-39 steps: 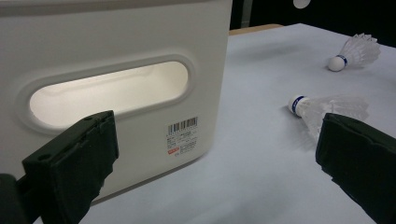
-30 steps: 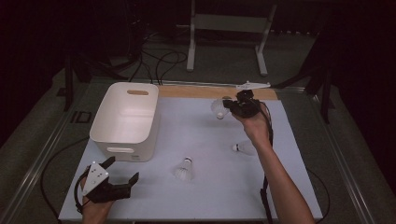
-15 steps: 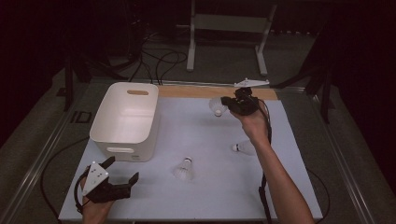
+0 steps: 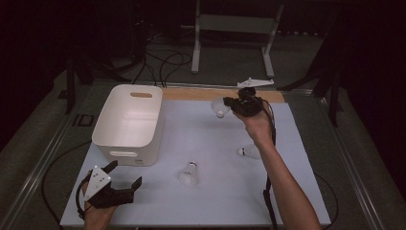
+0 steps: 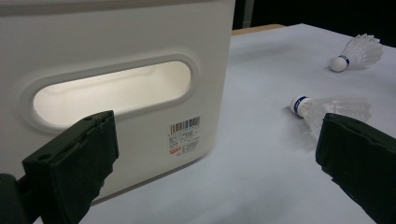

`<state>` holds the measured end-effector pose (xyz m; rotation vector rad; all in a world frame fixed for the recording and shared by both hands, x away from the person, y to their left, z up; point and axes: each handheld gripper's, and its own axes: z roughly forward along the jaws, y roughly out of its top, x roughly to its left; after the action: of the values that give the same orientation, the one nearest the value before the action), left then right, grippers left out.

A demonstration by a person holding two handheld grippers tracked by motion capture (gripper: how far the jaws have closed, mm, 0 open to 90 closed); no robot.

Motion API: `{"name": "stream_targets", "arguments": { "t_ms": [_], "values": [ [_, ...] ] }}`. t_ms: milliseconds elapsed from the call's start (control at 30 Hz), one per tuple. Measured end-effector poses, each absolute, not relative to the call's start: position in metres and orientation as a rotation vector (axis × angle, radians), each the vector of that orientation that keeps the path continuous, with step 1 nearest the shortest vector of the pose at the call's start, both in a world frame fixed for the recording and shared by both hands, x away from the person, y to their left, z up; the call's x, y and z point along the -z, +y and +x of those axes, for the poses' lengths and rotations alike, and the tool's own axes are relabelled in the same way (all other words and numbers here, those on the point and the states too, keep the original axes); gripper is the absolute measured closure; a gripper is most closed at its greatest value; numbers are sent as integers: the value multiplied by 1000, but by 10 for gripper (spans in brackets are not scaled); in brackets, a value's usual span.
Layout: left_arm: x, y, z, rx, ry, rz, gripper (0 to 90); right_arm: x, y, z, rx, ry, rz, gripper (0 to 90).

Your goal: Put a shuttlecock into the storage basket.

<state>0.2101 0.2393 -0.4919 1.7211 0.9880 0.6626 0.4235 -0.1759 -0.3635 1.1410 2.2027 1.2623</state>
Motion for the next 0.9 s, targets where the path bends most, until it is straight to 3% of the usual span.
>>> {"name": "stream_targets", "arguments": {
  "t_ms": [900],
  "values": [
    [492,239,210,-664,988,1720,0,353,-164,422,-1319,2197,1126,894]
  ]
}}
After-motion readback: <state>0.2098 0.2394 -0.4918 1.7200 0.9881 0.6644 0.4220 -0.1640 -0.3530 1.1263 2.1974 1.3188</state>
